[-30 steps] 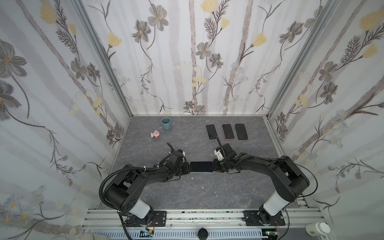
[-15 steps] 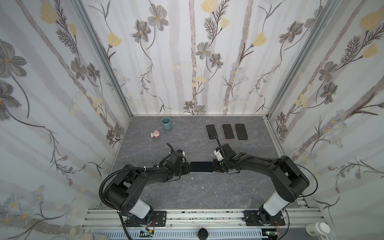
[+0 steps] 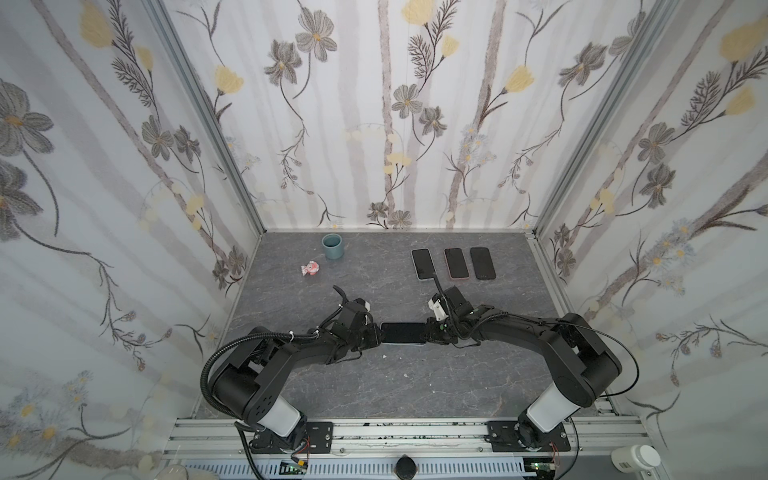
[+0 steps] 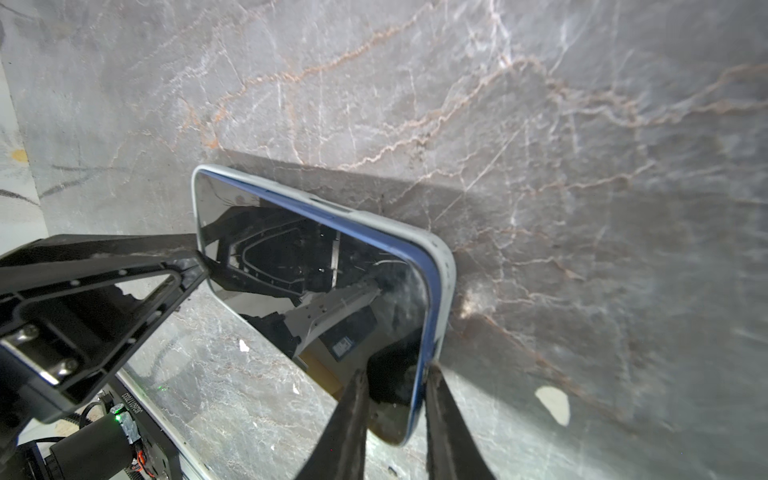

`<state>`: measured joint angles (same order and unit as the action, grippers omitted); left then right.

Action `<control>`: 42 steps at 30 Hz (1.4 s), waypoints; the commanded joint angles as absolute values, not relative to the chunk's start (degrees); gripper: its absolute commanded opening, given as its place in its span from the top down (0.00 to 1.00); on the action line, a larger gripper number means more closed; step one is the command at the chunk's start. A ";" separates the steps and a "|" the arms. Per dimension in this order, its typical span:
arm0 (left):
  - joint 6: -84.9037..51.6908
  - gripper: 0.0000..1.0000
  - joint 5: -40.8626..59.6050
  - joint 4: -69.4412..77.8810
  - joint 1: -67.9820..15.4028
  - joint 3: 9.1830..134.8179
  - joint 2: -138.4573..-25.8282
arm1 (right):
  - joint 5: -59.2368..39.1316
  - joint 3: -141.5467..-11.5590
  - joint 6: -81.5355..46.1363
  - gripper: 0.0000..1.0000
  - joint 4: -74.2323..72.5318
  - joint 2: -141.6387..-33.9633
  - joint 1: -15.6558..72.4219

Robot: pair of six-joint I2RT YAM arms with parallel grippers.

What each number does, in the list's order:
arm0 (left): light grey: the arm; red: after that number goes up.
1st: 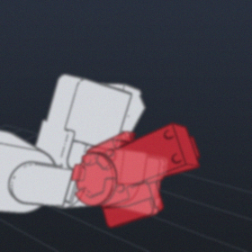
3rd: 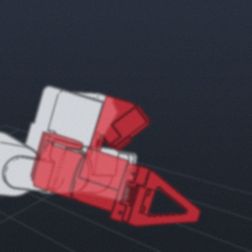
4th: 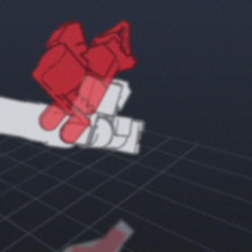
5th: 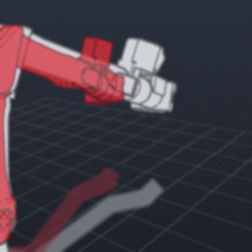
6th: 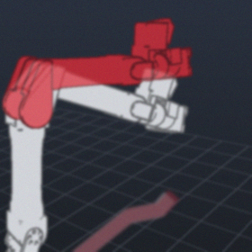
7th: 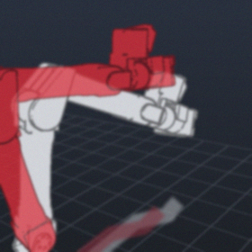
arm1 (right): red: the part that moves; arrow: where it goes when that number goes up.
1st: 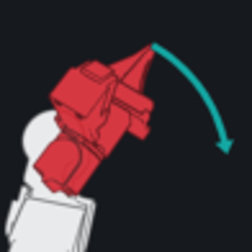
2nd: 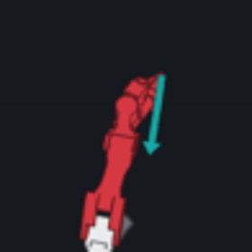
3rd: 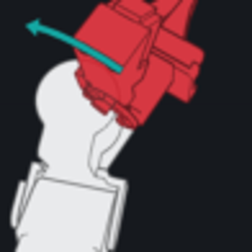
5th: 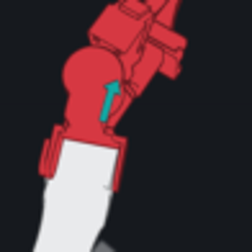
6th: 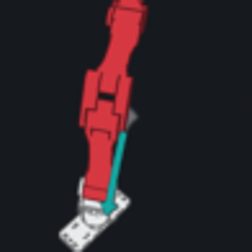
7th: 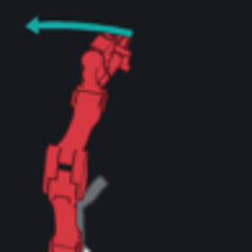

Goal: Put the phone into the phone case
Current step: 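Squeeze the case rim along the phone edge with both grippers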

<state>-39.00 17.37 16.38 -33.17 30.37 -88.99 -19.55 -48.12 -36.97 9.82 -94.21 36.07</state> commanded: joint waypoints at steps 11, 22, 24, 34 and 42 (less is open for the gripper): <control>-38.19 0.75 15.54 13.29 -33.40 31.11 -86.44 | -20.35 -49.42 -34.60 0.69 11.32 -91.79 35.12; -37.38 0.74 12.63 13.33 -32.70 29.00 -82.20 | -17.67 -50.54 -34.15 0.60 14.41 -88.71 34.76; -36.93 0.73 12.58 13.15 -32.50 28.75 -81.67 | -17.41 -50.88 -34.03 0.60 15.04 -88.18 34.63; -36.04 0.73 14.77 13.31 -32.12 30.43 -84.20 | -16.15 -50.24 -33.73 0.63 16.24 -87.64 34.30; -37.34 0.73 16.58 14.49 -32.16 30.06 -86.02 | -19.66 -48.09 -34.84 0.73 12.27 -89.59 34.38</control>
<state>-36.51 15.51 13.26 -32.18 30.02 -85.58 -17.96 -48.64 -34.11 14.28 -88.95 34.33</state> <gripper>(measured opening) 0.266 0.275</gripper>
